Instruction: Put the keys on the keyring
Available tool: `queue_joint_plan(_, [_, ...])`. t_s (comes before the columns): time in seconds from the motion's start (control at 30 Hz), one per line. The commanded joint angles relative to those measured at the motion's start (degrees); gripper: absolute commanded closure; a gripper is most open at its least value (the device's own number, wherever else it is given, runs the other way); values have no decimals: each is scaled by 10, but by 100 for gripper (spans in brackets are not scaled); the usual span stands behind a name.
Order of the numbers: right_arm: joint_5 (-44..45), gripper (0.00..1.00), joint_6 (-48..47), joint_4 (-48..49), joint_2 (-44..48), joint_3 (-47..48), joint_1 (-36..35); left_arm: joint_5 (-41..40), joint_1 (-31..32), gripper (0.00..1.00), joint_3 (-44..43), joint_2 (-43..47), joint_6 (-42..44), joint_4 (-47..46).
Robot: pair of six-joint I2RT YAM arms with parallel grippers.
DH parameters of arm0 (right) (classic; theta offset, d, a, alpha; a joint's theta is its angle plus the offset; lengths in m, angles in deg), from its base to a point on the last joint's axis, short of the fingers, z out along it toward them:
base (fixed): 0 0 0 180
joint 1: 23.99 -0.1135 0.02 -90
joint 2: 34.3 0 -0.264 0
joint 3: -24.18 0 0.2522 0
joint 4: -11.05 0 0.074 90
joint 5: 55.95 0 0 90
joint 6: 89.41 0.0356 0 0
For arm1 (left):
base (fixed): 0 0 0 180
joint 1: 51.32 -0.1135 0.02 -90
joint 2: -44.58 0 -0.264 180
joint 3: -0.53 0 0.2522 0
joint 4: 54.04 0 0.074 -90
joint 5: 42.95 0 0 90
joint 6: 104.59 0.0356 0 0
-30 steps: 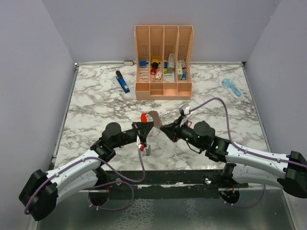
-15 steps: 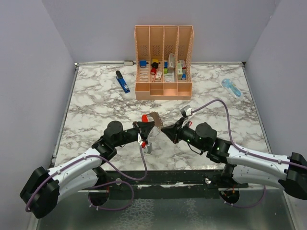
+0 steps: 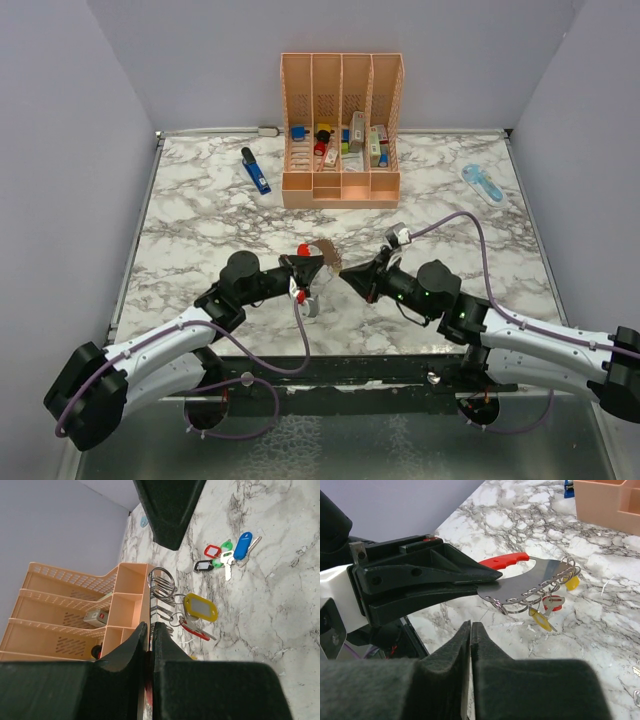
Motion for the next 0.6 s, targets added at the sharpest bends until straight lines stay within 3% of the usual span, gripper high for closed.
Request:
queue_joint_plan(0.0, [19,83,16,-9,12,-11,-3,-1,2,100,-23,-2,-36,-41])
queue_joint_plan(0.07, [21,73,17,-11,14,-16,-3,-1,2,100,-24,0,-40,-42])
queue_joint_plan(0.13, [18,70,18,-6,13,-20,-3,3,2,100,-25,1,-43,-42])
queue_joint_plan(0.57, [32,71,0,97,-52,-28,-3,15,2,100,-30,3,-63,-42])
